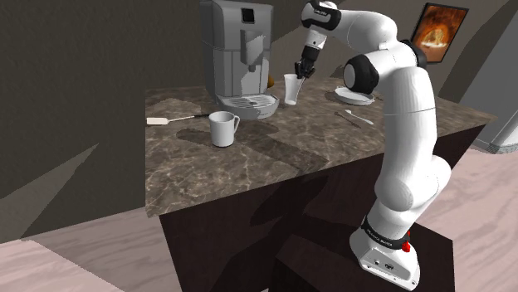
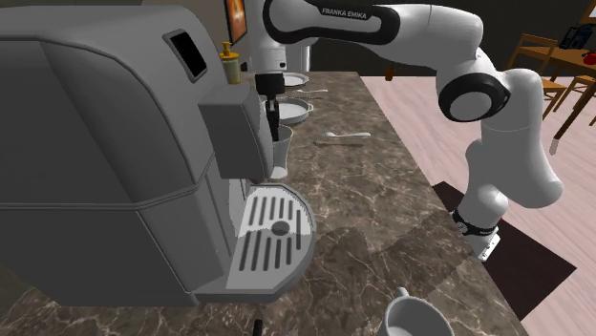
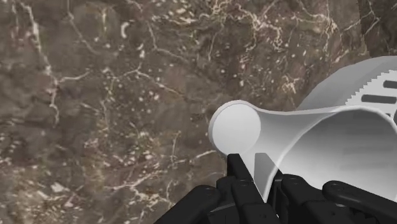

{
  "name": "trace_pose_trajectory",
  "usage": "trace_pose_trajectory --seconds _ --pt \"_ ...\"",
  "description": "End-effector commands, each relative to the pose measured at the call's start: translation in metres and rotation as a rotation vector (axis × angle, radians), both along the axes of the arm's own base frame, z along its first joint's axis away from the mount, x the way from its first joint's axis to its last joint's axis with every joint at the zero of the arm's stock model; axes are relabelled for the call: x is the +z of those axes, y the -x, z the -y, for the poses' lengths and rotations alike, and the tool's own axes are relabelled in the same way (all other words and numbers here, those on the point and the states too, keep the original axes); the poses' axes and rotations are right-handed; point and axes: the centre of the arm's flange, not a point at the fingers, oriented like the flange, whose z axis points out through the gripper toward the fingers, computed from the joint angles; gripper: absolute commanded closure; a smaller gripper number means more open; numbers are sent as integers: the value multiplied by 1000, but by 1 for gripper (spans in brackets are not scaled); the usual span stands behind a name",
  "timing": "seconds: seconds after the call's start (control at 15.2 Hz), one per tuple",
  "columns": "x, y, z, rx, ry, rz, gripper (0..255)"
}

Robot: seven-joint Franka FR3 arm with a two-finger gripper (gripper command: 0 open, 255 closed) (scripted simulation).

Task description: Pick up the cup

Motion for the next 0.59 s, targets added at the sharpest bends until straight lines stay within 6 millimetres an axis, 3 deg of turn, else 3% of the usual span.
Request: trace_pose_trajectory --seconds 0.0,0.53 --pt "11 -1 -1 0 0 0 255" --pt "53 -1 -1 0 0 0 255"
